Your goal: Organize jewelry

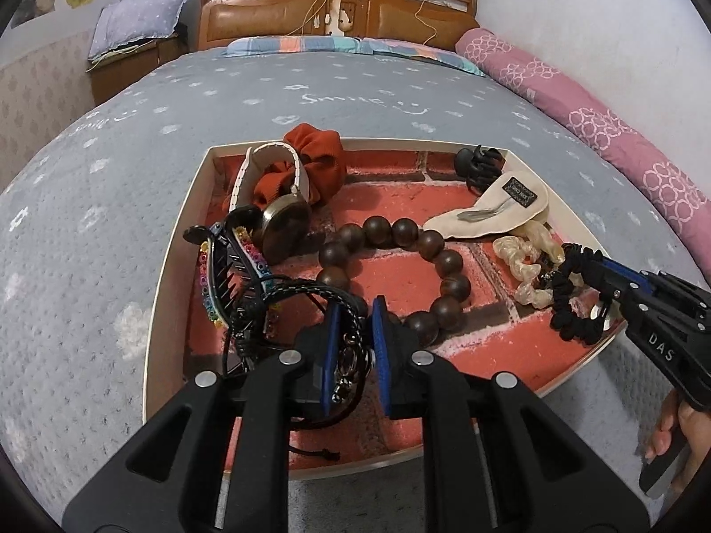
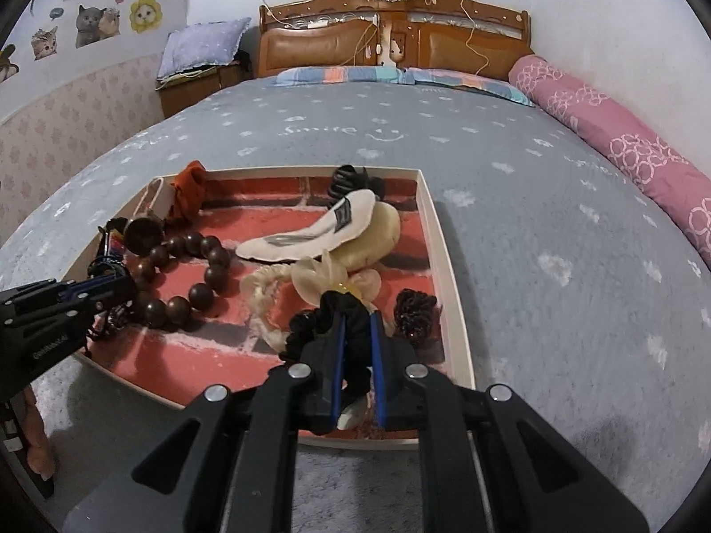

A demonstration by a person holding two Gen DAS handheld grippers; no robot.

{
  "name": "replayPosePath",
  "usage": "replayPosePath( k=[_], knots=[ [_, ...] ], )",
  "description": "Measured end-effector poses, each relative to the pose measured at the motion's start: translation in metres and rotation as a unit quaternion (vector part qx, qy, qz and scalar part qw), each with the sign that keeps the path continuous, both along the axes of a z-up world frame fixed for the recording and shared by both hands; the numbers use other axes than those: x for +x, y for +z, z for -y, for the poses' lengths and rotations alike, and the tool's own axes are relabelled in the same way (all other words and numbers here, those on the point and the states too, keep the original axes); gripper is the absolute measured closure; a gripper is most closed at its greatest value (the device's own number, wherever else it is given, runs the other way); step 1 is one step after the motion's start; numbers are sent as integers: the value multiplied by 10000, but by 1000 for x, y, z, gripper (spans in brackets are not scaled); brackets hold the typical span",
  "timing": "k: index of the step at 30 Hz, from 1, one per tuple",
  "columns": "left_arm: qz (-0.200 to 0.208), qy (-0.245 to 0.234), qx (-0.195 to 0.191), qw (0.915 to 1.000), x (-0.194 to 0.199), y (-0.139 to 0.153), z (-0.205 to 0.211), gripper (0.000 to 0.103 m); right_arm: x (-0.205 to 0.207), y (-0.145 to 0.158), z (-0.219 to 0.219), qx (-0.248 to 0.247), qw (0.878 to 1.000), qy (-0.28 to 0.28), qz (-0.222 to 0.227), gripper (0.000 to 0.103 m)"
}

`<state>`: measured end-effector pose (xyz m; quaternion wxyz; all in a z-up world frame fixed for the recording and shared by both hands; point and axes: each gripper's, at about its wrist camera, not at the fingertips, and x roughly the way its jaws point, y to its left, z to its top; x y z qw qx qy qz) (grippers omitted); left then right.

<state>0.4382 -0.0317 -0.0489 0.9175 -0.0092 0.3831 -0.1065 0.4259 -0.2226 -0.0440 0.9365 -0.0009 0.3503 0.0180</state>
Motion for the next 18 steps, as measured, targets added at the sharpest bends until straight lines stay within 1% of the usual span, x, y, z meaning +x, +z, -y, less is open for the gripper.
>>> replayPosePath(
  k=[2, 4, 8, 10, 11, 12, 13, 14, 16, 17, 18],
  knots=[
    [8, 31, -3, 10000, -1, -1, -1, 84, 3, -5, 2, 30, 10000, 0, -92, 92],
    [4, 51, -33, 10000, -1, -2, -3, 76, 6, -8, 3, 61, 9999, 6, -149, 92],
    [31, 46, 29, 10000, -4, -3, -2, 66, 7, -10, 4, 76, 9998, -17, -193, 89],
    [47, 31, 88, 9999, -5, -3, 1, 55, 6, -10, 2, -1, 9998, -33, -208, 89],
    [59, 34, 112, 9999, -6, -2, 1, 52, 6, -10, 1, -35, 9997, -39, -222, 85],
    [75, 52, 134, 9999, -7, -2, 1, 45, 6, -10, 0, -73, 9997, -57, -218, 77],
    [101, 68, 136, 9998, -9, -1, 1, 43, 5, -9, 0, -85, 9998, -65, -194, 59],
    [118, 63, 111, 9998, -11, 0, 0, 42, 3, -7, 1, -100, 9998, -82, -137, 48],
    [143, 70, 73, 9998, -14, 1, -2, 35, -1, -3, 2, -114, 9999, -95, -58, 46],
    [157, 83, 68, 9998, -16, 2, -2, 33, -3, -2, 3, -123, 9999, -107, -20, 42],
    [176, 89, 57, 9998, -17, 3, -3, 29, -5, -1, 4, -137, 9998, -140, 24, 39]
  ],
)
